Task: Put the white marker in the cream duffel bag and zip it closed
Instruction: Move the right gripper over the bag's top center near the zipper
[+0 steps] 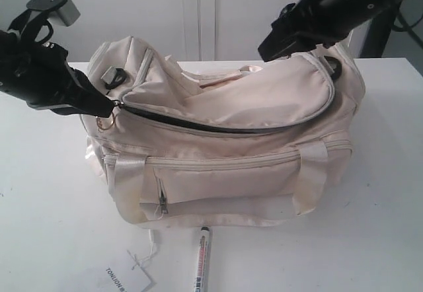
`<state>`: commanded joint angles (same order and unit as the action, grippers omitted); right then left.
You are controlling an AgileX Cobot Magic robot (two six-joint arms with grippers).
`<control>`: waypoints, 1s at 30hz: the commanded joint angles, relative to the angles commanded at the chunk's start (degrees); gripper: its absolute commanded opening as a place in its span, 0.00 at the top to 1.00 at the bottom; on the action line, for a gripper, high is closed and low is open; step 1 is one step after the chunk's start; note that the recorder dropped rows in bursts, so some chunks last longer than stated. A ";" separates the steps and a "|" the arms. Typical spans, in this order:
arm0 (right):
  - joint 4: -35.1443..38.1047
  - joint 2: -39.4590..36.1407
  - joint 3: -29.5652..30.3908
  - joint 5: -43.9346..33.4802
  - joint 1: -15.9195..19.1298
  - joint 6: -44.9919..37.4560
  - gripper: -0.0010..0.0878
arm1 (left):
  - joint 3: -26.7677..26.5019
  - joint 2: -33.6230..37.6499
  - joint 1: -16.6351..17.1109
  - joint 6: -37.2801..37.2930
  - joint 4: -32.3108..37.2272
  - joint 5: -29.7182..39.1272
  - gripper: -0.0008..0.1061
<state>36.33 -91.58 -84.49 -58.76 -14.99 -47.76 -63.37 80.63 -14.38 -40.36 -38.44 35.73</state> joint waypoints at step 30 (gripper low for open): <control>-4.08 0.00 12.69 25.06 -20.87 -16.52 0.45 | 0.00 0.00 0.00 -0.16 0.00 -0.03 0.99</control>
<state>32.25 -91.58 -71.79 -33.70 -35.85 -64.28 -63.37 80.63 -14.38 -40.52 -38.44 35.70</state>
